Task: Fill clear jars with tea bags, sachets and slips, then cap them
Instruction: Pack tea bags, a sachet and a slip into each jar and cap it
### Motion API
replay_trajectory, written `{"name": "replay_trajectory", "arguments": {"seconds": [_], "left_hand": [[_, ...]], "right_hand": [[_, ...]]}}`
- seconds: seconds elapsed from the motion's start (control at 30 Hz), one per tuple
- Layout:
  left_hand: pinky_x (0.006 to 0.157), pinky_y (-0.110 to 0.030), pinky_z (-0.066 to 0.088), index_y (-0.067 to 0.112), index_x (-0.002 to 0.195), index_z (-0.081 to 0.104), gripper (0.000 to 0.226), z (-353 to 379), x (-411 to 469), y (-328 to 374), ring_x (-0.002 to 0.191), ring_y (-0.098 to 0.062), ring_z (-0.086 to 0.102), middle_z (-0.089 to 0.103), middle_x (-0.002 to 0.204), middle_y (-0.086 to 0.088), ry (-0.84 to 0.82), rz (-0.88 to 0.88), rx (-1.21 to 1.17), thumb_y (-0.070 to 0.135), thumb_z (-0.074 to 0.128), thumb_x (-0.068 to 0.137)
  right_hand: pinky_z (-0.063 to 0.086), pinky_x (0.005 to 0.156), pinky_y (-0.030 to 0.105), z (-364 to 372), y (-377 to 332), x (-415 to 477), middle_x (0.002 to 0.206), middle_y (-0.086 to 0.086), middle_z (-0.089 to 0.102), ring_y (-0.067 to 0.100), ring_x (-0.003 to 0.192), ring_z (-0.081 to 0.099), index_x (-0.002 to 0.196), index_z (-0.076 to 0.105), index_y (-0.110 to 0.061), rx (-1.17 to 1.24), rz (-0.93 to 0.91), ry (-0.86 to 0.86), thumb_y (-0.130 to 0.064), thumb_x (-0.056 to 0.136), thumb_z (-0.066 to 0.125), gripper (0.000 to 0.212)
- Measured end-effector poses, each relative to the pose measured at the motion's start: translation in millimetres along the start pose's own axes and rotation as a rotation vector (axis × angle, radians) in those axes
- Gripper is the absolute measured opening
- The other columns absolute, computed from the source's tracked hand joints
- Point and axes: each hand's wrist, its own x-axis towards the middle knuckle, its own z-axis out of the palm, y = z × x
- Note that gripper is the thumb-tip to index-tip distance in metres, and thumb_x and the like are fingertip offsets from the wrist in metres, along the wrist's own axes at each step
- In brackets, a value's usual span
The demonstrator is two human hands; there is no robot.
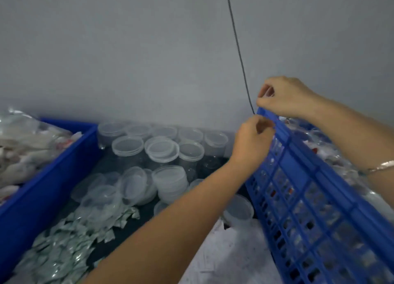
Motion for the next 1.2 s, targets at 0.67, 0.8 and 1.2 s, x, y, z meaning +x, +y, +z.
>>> {"name": "replay_trajectory", "arguments": {"seconds": [0.67, 0.8, 1.2], "left_hand": [[0.101, -0.034, 0.042, 0.019, 0.113, 0.069, 0.028, -222, 6, -94, 0.112, -0.013, 0.059, 0.068, 0.117, 0.005, -0.067, 0.126, 0.814, 0.032, 0.065, 0.089], [0.096, -0.019, 0.021, 0.025, 0.1, 0.071, 0.017, -219, 8, -110, 0.106, -0.01, 0.059, 0.068, 0.108, 0.011, -0.223, 0.39, 1.232, 0.025, 0.055, 0.095], [0.101, -0.031, 0.031, 0.01, 0.12, 0.06, 0.028, -214, 11, -85, 0.116, -0.023, 0.054, 0.062, 0.123, -0.005, -0.058, 0.185, 1.058, 0.022, 0.047, 0.098]], "right_hand": [[0.036, 0.113, 0.05, 211, -85, 22, 0.16, 0.02, 0.023, 0.038, 0.145, 0.03, 0.155, 0.027, -0.009, 0.143, 0.202, -0.445, -0.069, 0.094, 0.046, 0.087], [0.031, 0.115, 0.05, 222, -79, 13, 0.164, 0.018, 0.011, 0.035, 0.151, 0.018, 0.158, 0.019, -0.011, 0.099, 0.196, -0.479, -0.077, 0.09, 0.04, 0.097], [0.051, 0.093, 0.039, 199, -81, -1, 0.143, 0.016, 0.043, 0.031, 0.123, 0.051, 0.138, 0.049, -0.009, 0.061, 0.231, -0.33, -0.055, 0.08, 0.074, 0.078]]}}
